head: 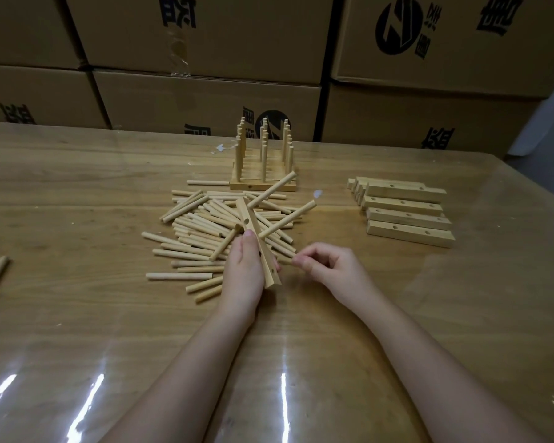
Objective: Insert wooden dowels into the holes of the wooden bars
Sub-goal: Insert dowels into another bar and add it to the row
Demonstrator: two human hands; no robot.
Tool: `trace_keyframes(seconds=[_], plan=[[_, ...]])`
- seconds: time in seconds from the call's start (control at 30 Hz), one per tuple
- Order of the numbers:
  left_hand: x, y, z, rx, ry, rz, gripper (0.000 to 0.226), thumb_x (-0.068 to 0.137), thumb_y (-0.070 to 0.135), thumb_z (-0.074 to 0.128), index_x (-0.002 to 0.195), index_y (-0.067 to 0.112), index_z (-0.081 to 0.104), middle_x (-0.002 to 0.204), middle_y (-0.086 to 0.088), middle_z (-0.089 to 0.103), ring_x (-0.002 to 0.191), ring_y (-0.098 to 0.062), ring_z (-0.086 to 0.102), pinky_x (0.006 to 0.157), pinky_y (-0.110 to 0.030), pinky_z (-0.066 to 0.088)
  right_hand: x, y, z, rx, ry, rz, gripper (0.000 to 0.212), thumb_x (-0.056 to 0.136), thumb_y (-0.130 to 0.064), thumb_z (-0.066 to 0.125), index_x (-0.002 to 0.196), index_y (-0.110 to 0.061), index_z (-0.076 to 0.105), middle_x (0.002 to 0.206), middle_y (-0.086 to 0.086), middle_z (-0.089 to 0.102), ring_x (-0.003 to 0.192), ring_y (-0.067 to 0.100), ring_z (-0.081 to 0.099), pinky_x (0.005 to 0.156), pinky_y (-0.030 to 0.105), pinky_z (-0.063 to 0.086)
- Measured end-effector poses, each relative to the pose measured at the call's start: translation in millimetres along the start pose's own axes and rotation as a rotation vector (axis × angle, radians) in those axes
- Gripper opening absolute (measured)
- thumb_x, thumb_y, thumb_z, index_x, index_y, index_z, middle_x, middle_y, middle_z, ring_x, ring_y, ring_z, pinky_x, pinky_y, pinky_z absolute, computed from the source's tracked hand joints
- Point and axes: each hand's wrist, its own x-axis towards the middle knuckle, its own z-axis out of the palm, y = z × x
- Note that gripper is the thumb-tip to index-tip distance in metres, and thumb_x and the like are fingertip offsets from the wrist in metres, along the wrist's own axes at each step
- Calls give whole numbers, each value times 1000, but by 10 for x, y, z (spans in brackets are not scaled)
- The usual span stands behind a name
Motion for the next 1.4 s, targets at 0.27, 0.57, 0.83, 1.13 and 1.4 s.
trace_keyframes(seconds=[0.27, 0.57, 0.83, 1.13, 1.4], plan=[[10, -36, 4, 65, 65, 7, 34, 101, 38, 29, 88, 21, 57, 84, -7, 60, 86, -27, 58, 83, -42, 46, -10, -57, -7, 142, -143, 49, 12, 87, -19, 62, 87, -31, 65, 71, -14, 65, 65, -2, 58, 60, 10, 45], [24, -32, 4, 60, 46, 14, 42, 102, 32, 29, 85, 6, 57, 65, -4, 61, 70, -26, 57, 74, -39, 46, -22, -71, -66, 164, -266, 82, 6, 85, -19, 64, 88, -25, 64, 68, -9, 65, 66, 1, 59, 56, 14, 44], [7, -36, -3, 51, 28, 37, 44, 102, 33, 27, 75, 11, 54, 52, 2, 56, 59, -21, 53, 71, -41, 44, -25, -102, -79, 182, -311, 89, 15, 84, -17, 65, 82, -32, 66, 74, -10, 67, 71, 2, 62, 58, 10, 44], [-13, -27, -5, 81, 22, 35, 42, 101, 36, 28, 79, 12, 54, 48, 8, 57, 57, -15, 53, 67, -34, 43, -7, -80, -81, 104, -321, 90, 14, 84, -23, 66, 81, -37, 66, 78, -7, 67, 70, 5, 61, 58, 13, 45], [-46, -18, -4, 96, 25, 83, 40, 102, 34, 28, 80, 11, 52, 52, 5, 53, 58, -14, 50, 66, -34, 41, 7, -77, -84, 63, -338, 59, 12, 83, -18, 67, 83, -30, 66, 79, -10, 68, 73, 3, 62, 67, 17, 48]])
